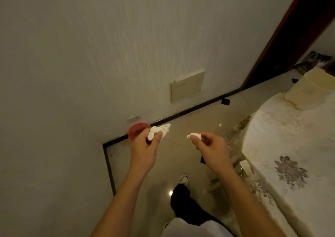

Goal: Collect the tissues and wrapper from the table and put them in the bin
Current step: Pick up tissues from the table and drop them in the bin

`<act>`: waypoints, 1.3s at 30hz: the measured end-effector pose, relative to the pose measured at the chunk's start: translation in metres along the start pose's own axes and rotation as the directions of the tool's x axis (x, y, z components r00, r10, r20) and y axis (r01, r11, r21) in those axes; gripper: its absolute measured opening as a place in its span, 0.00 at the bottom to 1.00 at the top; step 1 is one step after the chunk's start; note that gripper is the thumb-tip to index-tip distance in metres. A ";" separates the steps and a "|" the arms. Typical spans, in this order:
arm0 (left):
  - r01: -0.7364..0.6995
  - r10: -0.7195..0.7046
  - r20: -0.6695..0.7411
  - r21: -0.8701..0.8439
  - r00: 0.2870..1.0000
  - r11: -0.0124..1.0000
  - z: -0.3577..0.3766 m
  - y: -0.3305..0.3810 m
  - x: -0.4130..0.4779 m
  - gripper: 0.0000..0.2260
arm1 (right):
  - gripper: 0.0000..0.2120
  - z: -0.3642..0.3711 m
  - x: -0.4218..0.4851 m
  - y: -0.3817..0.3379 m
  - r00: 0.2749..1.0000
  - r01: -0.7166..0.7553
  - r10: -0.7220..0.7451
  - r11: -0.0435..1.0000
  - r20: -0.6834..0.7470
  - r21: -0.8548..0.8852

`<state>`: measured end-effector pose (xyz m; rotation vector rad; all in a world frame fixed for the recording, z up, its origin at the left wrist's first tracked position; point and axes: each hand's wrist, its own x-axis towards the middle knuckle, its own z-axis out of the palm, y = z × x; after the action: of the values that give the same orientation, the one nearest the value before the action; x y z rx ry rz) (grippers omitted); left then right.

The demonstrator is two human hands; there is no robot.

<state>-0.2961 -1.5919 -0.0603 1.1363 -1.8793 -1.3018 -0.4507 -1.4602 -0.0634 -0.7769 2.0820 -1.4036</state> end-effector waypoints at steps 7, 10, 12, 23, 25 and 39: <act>-0.002 0.003 0.049 -0.019 0.999 1.000 0.033 0.004 0.103 0.05 | 0.06 0.002 0.100 -0.003 0.999 0.002 0.000 0.999 -0.052 0.043; -0.048 0.050 0.084 -0.020 0.995 0.999 0.056 0.017 0.157 0.07 | 0.10 -0.005 0.155 -0.002 0.996 0.010 -0.004 0.997 -0.085 0.074; -0.065 0.067 0.111 -0.021 0.992 0.998 0.073 0.027 0.189 0.08 | 0.12 -0.013 0.188 -0.001 0.995 0.007 0.002 0.996 -0.102 0.088; -0.105 0.095 0.342 0.012 0.935 0.994 0.191 0.076 0.319 0.05 | 0.03 -0.096 0.306 0.009 0.924 -0.074 0.147 0.974 -0.353 0.212; -0.118 0.108 0.374 0.004 0.921 0.993 0.206 0.081 0.331 0.04 | 0.03 -0.104 0.314 0.012 0.908 -0.079 0.156 0.975 -0.389 0.207; -0.259 0.195 0.633 0.009 0.750 0.966 0.365 0.137 0.479 0.07 | 0.08 -0.198 0.446 0.040 0.765 -0.203 0.229 0.973 -0.602 0.113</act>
<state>-0.8651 -1.8319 -0.0657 0.4922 -2.4879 -1.5844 -0.9091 -1.6328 -0.0759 -0.0256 2.4995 -1.7104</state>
